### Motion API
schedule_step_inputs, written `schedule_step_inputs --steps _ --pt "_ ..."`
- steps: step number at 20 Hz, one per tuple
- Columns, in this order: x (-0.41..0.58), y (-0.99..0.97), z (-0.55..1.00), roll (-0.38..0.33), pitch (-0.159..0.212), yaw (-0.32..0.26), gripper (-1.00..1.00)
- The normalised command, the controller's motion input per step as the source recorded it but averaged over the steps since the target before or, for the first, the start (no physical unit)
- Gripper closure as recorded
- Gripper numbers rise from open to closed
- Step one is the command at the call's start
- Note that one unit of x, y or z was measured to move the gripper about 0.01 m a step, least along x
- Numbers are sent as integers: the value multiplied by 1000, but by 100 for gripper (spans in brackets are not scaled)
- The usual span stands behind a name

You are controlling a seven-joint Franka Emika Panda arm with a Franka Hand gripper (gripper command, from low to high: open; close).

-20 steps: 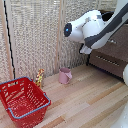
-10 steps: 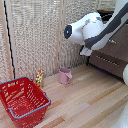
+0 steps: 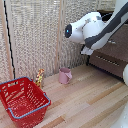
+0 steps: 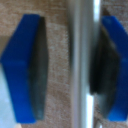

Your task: Transport the gripper mindfully toward the orange-red bowl and clasp it to elevate with ease. Ensure your robot's arm aligns efficiently with the top drawer's opening. Carefully slide the orange-red bowl into the designated spot with precision. After confirmation, withdraw the gripper gently. Close the drawer smoothly by transitioning the gripper to its handle.

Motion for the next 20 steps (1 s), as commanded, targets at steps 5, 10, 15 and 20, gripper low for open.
schedule_step_inputs --steps 5,10,15,20 --pt "125 -337 573 2 -64 -12 100" --pt "289 -386 933 16 -23 0 100" --pt "280 -399 969 16 0 5 100" --pt "181 -442 666 -24 0 61 100"
